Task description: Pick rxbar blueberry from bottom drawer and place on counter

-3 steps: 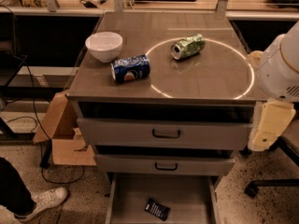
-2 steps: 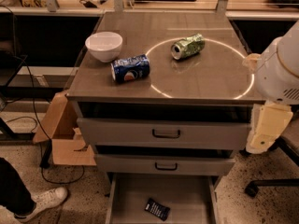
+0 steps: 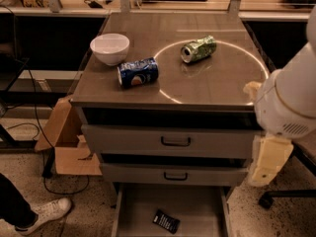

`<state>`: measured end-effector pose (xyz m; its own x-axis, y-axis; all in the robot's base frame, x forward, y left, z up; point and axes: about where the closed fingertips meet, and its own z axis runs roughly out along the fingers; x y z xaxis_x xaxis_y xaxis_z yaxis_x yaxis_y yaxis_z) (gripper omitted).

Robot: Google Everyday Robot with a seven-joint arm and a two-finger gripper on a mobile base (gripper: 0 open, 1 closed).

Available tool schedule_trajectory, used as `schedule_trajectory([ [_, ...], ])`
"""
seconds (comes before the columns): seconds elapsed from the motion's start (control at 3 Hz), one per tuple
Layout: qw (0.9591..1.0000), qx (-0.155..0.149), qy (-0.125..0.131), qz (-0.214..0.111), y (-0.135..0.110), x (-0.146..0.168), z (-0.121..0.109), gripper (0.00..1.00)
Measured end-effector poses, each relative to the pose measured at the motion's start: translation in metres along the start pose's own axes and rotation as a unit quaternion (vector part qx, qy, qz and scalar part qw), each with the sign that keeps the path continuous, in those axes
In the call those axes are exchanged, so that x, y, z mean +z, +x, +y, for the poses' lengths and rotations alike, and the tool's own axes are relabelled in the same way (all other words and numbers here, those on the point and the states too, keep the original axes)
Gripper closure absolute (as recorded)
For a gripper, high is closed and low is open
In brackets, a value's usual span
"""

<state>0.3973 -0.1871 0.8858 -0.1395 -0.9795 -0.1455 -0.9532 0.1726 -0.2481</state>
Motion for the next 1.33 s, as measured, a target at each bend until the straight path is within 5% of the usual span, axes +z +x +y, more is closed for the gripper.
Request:
schedule_trajectory([
  [0.67,0.9990,0.016,-0.038,-0.018,-0.016,0.076,0.047,0.00],
  [1.33,0.9974,0.029,-0.060,-0.029,-0.020,0.096,0.068,0.00],
])
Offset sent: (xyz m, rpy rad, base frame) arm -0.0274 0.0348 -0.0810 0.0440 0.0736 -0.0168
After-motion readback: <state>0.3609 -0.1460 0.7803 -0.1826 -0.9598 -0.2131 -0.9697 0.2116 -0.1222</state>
